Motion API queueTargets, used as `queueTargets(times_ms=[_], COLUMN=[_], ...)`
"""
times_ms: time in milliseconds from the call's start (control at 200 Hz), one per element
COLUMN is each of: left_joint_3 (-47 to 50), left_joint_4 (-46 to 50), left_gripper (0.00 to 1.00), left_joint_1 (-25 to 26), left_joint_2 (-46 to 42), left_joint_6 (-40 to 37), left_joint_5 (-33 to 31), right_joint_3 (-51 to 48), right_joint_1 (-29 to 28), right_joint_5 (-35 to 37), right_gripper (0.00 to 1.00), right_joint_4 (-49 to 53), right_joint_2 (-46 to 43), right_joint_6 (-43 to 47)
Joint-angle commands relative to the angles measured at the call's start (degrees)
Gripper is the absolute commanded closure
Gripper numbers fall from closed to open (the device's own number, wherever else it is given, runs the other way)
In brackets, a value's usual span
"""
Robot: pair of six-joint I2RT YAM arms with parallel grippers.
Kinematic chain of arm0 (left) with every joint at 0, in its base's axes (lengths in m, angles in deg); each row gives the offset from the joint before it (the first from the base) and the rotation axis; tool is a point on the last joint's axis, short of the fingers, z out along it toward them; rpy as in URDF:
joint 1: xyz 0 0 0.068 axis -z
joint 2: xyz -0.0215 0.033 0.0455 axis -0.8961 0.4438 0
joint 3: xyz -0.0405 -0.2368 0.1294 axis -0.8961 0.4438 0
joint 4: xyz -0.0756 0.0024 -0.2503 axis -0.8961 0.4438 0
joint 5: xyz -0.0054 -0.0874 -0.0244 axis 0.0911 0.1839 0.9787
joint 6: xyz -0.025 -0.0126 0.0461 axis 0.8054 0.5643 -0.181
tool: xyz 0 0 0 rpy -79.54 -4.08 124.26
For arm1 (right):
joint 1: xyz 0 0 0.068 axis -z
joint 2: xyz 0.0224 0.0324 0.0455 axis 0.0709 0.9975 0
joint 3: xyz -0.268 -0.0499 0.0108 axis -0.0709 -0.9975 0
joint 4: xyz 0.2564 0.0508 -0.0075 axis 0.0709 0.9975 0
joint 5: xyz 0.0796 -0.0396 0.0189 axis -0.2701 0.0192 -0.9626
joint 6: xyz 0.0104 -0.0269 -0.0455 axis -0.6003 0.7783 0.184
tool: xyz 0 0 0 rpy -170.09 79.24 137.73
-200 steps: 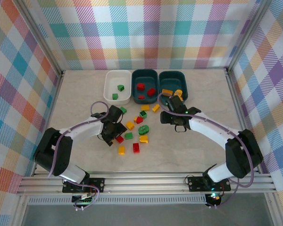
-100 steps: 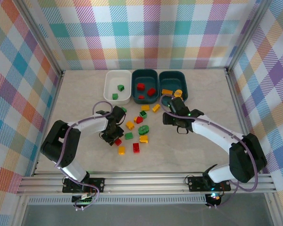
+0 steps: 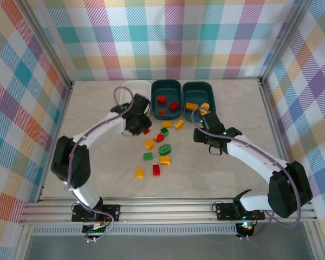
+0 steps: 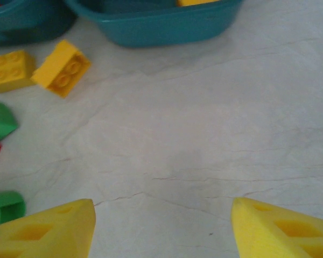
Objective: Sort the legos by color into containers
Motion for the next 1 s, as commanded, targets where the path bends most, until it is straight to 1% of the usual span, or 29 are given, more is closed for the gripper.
queueTargets(times_ms=[0,120,235,300,360,455,515,560,635,685,745,815,865,910,995], left_joint_3=[-12.92,-32.80,-50.60,-57.14,-59.27,-59.25,-59.24,-59.29,-59.52,-59.46,-57.24,-49.10,-41.27,-33.56,-17.24], left_joint_4=[-0.20,6.07,14.10,16.53,16.42,14.69,13.86,13.23,12.73,12.46,11.10,5.99,3.59,1.17,-2.57], left_gripper=[0.69,0.70,0.70,0.69,0.67,0.65,0.62,0.55,0.39,0.34,0.26,0.16,0.10,0.07,0.06], left_joint_1=[0.06,0.06,-0.09,-0.33,-0.78,-1.51,-1.94,-1.96,-1.96,-1.84,-1.00,0.56,1.63,2.20,2.39], left_joint_2=[10.63,24.13,34.87,38.96,40.71,41.88,42.41,42.53,42.11,40.81,36.78,29.37,23.49,17.63,6.88], left_joint_6=[-12.14,-18.90,-22.20,-22.89,-22.65,-22.16,-22.10,-22.10,-22.35,-22.98,-23.69,-24.78,-25.00,-23.88,-17.55], left_joint_5=[5.33,9.35,9.05,8.24,8.02,9.07,9.89,11.05,12.49,13.65,12.35,11.51,8.98,7.08,5.05], right_joint_3=[-2.29,-4.10,-4.76,-4.78,-4.66,-4.19,-3.83,-3.48,-2.99,-2.86,-2.77,-2.77,-2.81,-3.14,-4.49], right_joint_1=[3.43,4.36,4.75,4.84,4.85,4.85,4.86,4.84,4.85,4.85,4.85,4.76,4.68,4.50,4.19], right_joint_5=[-2.67,-3.47,-4.24,-4.68,-5.08,-5.25,-5.48,-5.54,-5.66,-5.74,-5.96,-6.56,-6.97,-7.24,-7.85], right_gripper=[0.33,0.33,0.33,0.33,0.33,0.33,0.33,0.33,0.33,0.33,0.33,0.32,0.33,0.33,0.32], right_joint_4=[1.91,1.55,2.43,2.98,3.46,4.43,4.97,5.55,6.46,7.05,7.64,8.42,9.08,9.70,10.42], right_joint_2=[-1.13,-3.24,-4.60,-5.41,-5.96,-6.82,-7.29,-7.79,-8.80,-9.67,-10.88,-12.49,-13.83,-15.16,-17.94], right_joint_6=[-2.61,-2.66,-2.01,-1.56,-1.13,-0.52,-0.37,-0.25,-0.29,-0.37,-0.59,-1.20,-1.88,-2.34,-2.98])
